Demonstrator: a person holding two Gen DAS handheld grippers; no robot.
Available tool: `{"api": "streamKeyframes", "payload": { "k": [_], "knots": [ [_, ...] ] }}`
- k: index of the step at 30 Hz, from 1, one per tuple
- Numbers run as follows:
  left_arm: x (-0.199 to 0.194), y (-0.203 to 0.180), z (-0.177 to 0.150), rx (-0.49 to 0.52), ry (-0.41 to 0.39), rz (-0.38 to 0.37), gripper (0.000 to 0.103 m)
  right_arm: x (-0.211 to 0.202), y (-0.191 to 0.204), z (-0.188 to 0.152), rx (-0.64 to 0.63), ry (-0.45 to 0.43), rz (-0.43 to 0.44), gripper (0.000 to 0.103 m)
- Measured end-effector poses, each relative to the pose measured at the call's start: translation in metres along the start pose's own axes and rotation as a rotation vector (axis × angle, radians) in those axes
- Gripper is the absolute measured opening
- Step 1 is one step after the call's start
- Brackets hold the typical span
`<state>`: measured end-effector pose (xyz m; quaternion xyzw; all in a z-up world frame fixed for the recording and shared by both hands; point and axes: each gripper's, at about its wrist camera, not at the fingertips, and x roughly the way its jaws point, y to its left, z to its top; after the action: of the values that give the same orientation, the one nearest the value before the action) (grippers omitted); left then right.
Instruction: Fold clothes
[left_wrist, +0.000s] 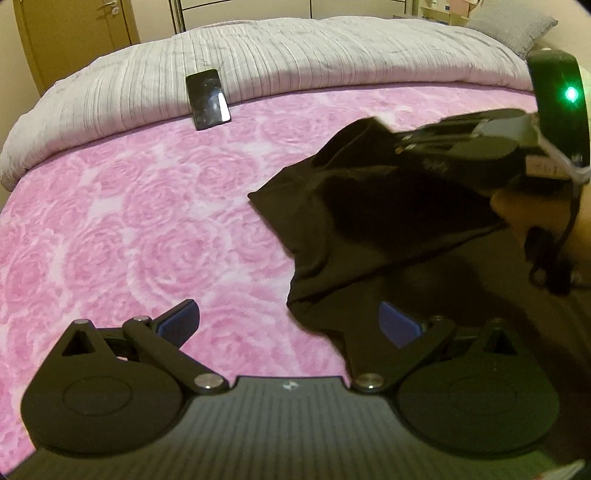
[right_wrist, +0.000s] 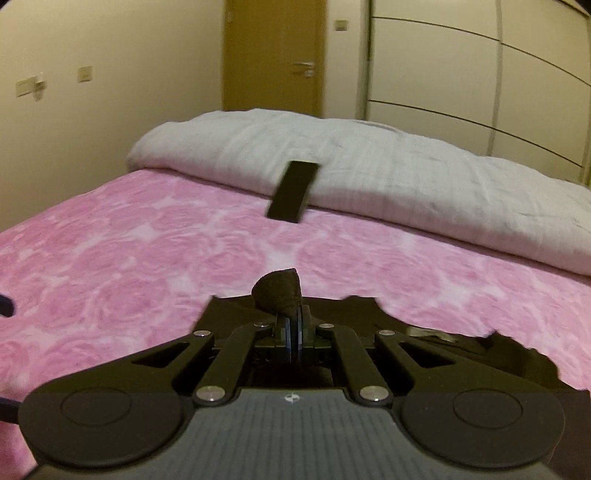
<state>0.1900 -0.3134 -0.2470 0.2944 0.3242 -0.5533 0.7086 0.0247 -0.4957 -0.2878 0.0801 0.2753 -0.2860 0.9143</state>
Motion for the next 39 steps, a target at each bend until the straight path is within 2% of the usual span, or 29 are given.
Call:
{"api": "streamKeyframes", "payload": {
  "k": [6,7,10,12,14,16,18,21,23,25,27,28,30,32,35,36,39],
  "knots": [
    [0.009,0.003,0.0,-0.01,0.014,-0.016,0.102,0.02,0.037,-0.001,-0.048,0.013,0.067,0.003],
    [0.009,0.003,-0.001,-0.001,0.017,-0.017,0.102,0.026,0.043,-0.004,-0.061,0.032,0.074,0.004],
    [0.01,0.005,-0.001,0.027,0.021,-0.019,0.102,0.051,0.057,-0.02,-0.109,0.195,0.127,0.013],
    [0.011,0.008,0.003,0.039,0.013,-0.017,0.102,0.047,0.059,-0.026,-0.113,0.222,0.151,0.02],
    [0.016,0.012,0.007,0.046,0.008,-0.015,0.102,0.028,0.051,-0.027,-0.093,0.211,0.151,0.033],
    [0.024,0.012,0.016,0.05,0.002,-0.019,0.102,0.007,0.043,-0.028,-0.07,0.196,0.148,0.038],
    [0.034,0.01,0.029,0.05,-0.016,-0.044,0.101,-0.014,0.034,-0.029,-0.047,0.181,0.145,0.039],
    [0.056,-0.004,0.052,0.07,-0.045,-0.09,0.091,-0.04,0.029,-0.035,-0.008,0.19,0.052,0.04],
    [0.072,-0.016,0.066,0.102,-0.06,-0.118,0.08,-0.047,-0.002,-0.04,0.043,0.212,-0.045,0.04],
    [0.093,-0.032,0.077,0.148,-0.054,-0.155,0.045,-0.052,-0.048,-0.048,0.126,0.241,-0.147,0.04],
    [0.118,-0.045,0.079,0.186,-0.007,-0.161,0.025,-0.056,-0.09,-0.06,0.215,0.267,-0.221,0.031],
    [0.131,-0.051,0.078,0.201,0.025,-0.162,0.023,-0.057,-0.108,-0.067,0.25,0.28,-0.246,0.026],
    [0.156,-0.055,0.068,0.227,0.111,-0.137,0.023,-0.058,-0.143,-0.082,0.32,0.306,-0.296,0.026],
    [0.16,-0.055,0.059,0.248,0.083,-0.143,0.023,-0.06,-0.159,-0.097,0.379,0.352,-0.273,0.026],
    [0.155,-0.059,0.069,0.264,0.115,-0.117,0.023,-0.067,-0.175,-0.112,0.438,0.406,-0.232,0.021],
    [0.151,-0.059,0.073,0.251,0.101,-0.107,0.023,-0.071,-0.177,-0.11,0.431,0.405,-0.228,0.022],
    [0.148,-0.055,0.084,0.217,0.071,-0.08,0.023,-0.075,-0.179,-0.093,0.394,0.331,-0.218,0.024]
  ]
}}
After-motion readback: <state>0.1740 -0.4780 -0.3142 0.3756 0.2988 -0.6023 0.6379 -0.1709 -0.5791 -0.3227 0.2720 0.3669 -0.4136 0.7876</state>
